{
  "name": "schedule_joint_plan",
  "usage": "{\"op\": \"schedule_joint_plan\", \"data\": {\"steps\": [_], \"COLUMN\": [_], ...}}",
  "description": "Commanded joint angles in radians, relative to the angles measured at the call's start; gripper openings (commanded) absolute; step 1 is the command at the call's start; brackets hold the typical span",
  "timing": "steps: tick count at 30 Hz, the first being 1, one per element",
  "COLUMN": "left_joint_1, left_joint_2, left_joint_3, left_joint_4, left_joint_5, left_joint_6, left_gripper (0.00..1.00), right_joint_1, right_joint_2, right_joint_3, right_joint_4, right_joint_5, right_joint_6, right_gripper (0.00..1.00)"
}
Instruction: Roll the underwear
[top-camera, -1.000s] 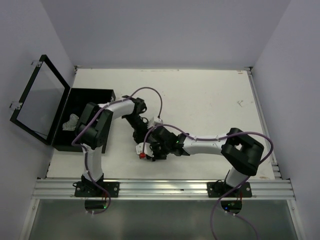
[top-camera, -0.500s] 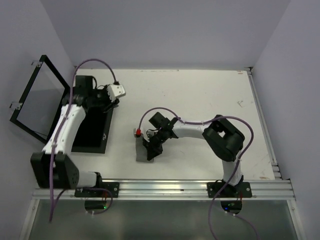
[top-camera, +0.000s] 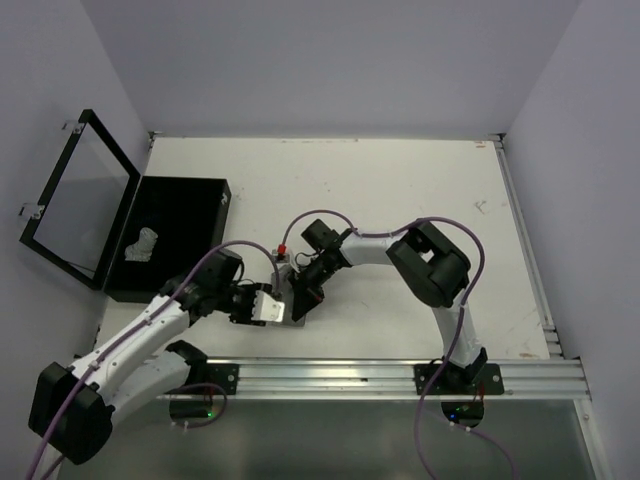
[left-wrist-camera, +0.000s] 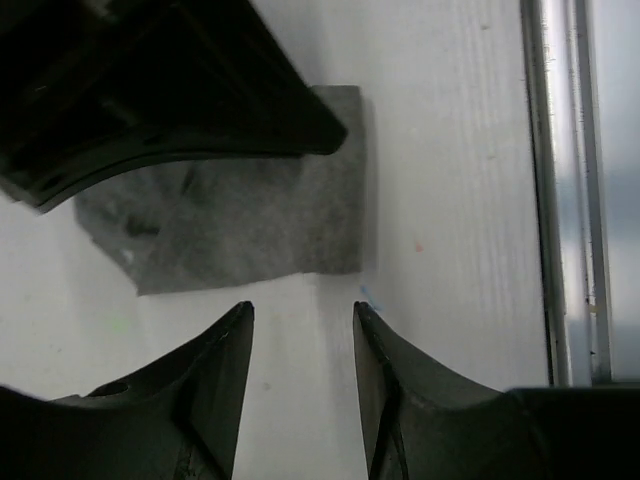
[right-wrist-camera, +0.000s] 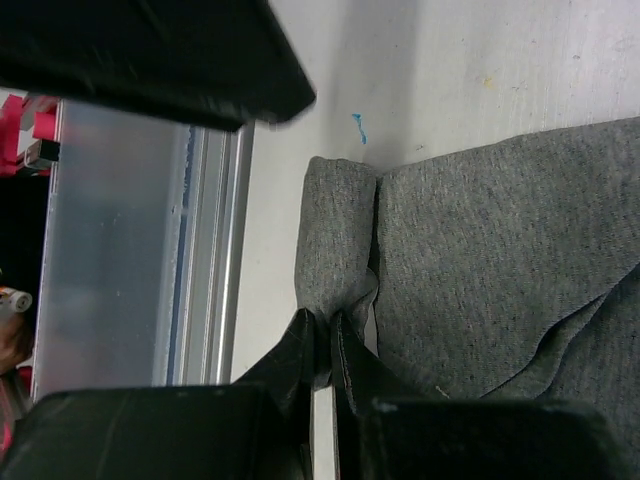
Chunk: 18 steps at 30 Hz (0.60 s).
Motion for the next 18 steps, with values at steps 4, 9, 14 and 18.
{"op": "schedule_joint_plan", "data": {"steps": [4, 9, 14, 18], "left_joint_1": [-0.188, -0.286, -0.349, -0.380], "left_joint_2": [0.073, 0.119, 0.203, 0.266], "left_joint_3": [-0.057, -0.082, -0.092, -0.105], "left_joint_4": [0.201, 0.290, 0.367, 0.391], "left_joint_5": [-0.069, -0.101, -0.181, -0.244], "left_joint_6": [-0.113, -0.156, -0.204, -0.204], "left_gripper": [0.48, 0.48, 0.47, 0.40], "right_joint_1": [-0.003, -0.013, -0.020, -0.026], "right_joint_2": [0.105, 0.107, 0.115, 0.119], "right_joint_3": [-0.067, -0.078, -0.071, -0.067], "right_joint_4": [-0.038, -0.030, -0.032, -0.037], "right_joint_5": [0.251, 0.247, 0.243, 0.240], "right_joint_6": [-0.043, -0.037, -0.037, -0.039], "right_gripper": [0.00, 0.00, 0.00, 0.00]}}
